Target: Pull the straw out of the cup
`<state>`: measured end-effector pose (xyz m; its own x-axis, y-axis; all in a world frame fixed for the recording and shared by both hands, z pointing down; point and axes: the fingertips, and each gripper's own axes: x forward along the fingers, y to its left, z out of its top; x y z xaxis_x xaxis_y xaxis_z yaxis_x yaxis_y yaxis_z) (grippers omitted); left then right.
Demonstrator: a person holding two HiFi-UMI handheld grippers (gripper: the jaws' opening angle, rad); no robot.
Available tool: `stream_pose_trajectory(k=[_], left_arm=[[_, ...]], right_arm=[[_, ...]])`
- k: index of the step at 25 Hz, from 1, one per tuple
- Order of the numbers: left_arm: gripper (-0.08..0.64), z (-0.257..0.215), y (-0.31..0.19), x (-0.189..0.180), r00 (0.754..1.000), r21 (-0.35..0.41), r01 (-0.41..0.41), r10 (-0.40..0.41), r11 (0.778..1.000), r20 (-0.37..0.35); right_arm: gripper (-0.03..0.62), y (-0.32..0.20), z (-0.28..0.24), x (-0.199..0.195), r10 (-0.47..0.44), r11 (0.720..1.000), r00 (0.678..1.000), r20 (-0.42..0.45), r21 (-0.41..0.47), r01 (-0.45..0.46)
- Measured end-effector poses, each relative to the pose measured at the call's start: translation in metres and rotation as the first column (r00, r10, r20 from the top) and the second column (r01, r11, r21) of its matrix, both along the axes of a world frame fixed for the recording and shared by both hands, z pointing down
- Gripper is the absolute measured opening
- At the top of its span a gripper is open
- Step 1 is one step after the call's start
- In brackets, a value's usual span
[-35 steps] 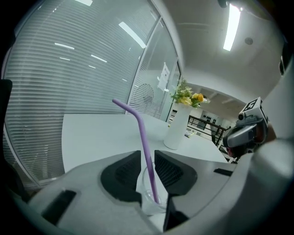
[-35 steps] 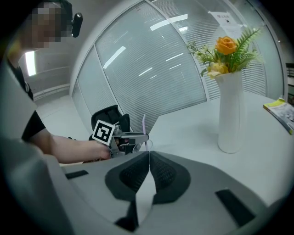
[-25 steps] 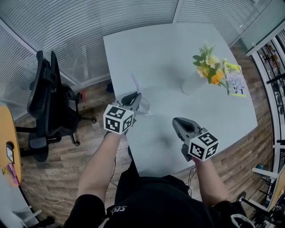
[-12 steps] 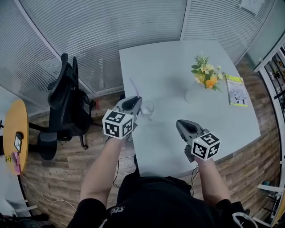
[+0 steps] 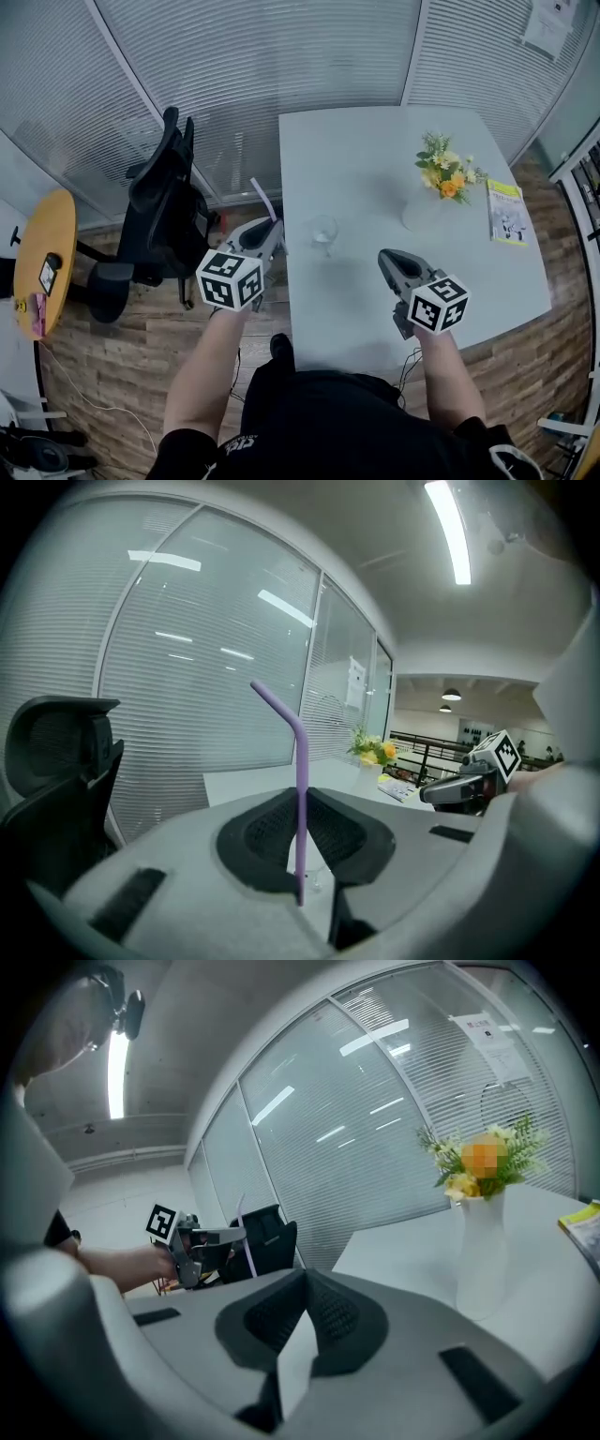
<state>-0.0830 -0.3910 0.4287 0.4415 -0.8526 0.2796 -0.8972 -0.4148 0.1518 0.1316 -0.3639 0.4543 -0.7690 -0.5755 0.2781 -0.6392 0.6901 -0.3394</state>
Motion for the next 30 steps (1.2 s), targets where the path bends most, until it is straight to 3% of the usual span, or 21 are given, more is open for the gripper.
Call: stream_pose_trajectory(k=[6, 18, 23, 30], left_arm=[[0.037, -0.011, 0.008, -0.038, 0.998, 0.013, 0.060, -0.059, 0.998, -0.008], [0.035, -0.037, 0.003, -0.122, 0.993, 0.102, 0.094, -0.100, 0.990, 0.059], [0.035, -0.050, -0.009, -0.126, 0.996, 0.122, 0.089, -0.091, 0.988, 0.004], [0.034, -0.061, -0.007, -0.108, 0.999, 0.147, 0.040, -0.041, 0.988, 0.006]], right_arm=[[0.006, -0.009, -0.010, -0.013, 0.030, 0.999, 1.000, -0.009, 0.017, -0.030], [0.006, -0.011, -0.043, -0.052, 0.127, 0.987, 0.992, -0.010, 0.102, -0.125], [0.005, -0.010, -0.061, -0.049, 0.173, 0.975, 0.985, -0.030, 0.150, -0.166], [0.003, -0.005, -0.089, -0.048, 0.190, 0.959, 0.982, 0.018, 0.211, -0.190]])
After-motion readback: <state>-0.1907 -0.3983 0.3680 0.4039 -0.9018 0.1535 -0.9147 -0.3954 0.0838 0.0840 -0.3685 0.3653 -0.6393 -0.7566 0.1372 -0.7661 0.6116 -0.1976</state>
